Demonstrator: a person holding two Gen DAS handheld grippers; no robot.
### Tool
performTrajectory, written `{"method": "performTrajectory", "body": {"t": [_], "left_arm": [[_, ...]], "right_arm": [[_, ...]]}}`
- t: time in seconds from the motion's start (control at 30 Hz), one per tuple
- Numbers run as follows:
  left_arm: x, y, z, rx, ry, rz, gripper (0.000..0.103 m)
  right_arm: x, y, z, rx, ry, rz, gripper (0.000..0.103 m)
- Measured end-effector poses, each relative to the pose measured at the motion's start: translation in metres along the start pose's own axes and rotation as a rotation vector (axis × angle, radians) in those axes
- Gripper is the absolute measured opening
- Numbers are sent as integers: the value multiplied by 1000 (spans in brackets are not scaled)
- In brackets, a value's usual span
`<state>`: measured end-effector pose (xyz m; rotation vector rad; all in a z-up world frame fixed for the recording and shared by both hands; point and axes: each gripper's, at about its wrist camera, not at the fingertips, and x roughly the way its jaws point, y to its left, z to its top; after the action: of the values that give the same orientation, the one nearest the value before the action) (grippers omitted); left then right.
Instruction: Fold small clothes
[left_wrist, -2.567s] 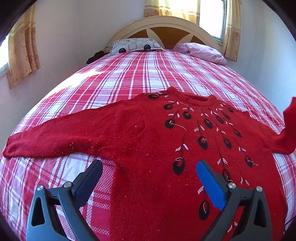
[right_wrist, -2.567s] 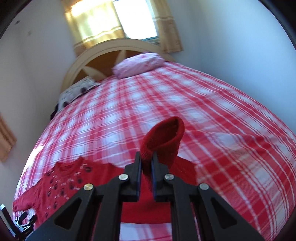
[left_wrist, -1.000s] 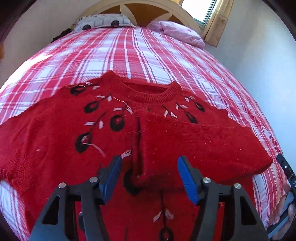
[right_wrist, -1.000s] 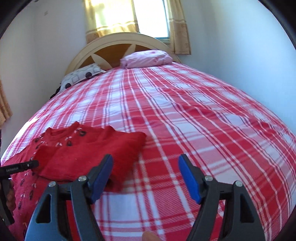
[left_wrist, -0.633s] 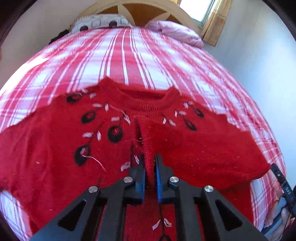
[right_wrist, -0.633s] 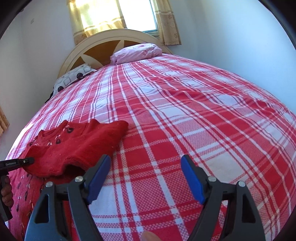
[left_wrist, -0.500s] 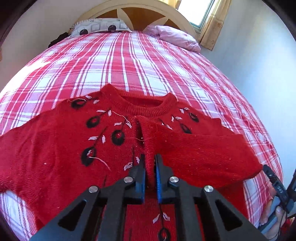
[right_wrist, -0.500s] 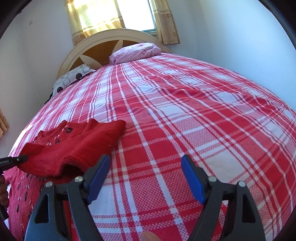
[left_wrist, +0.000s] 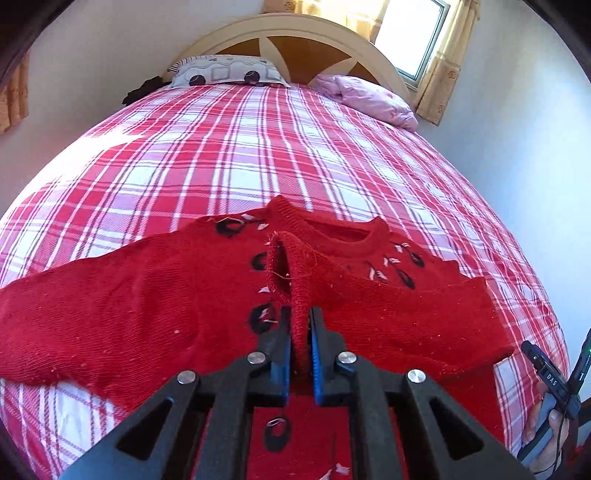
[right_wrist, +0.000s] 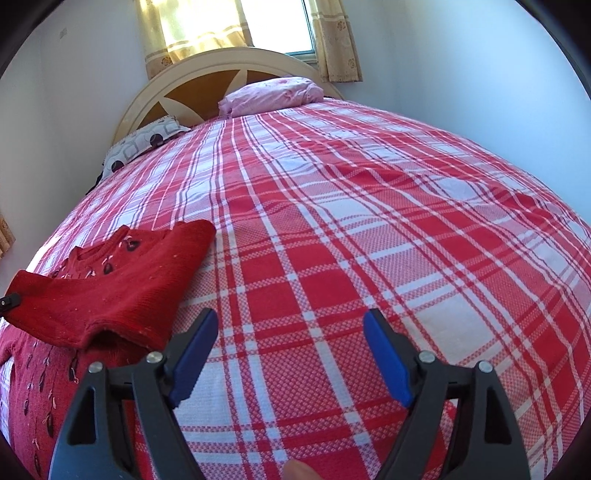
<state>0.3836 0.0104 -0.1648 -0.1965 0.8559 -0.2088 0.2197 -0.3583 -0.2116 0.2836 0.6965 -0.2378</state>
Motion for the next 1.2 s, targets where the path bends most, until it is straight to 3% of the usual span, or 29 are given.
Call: {"method": "performTrajectory", "body": {"t": [0.5, 1.0, 1.2], "left_arm": [[-5, 57, -13, -85, 7, 55, 8], [-6, 90, -38, -164, 20, 72, 8], [9, 89, -41, -138, 26, 96, 9]], "right_arm": [[4, 2, -2, -11, 19, -10, 84], [8, 3, -2, -19, 35, -22, 84], [14, 5, -3, -30, 67, -38, 85]]}}
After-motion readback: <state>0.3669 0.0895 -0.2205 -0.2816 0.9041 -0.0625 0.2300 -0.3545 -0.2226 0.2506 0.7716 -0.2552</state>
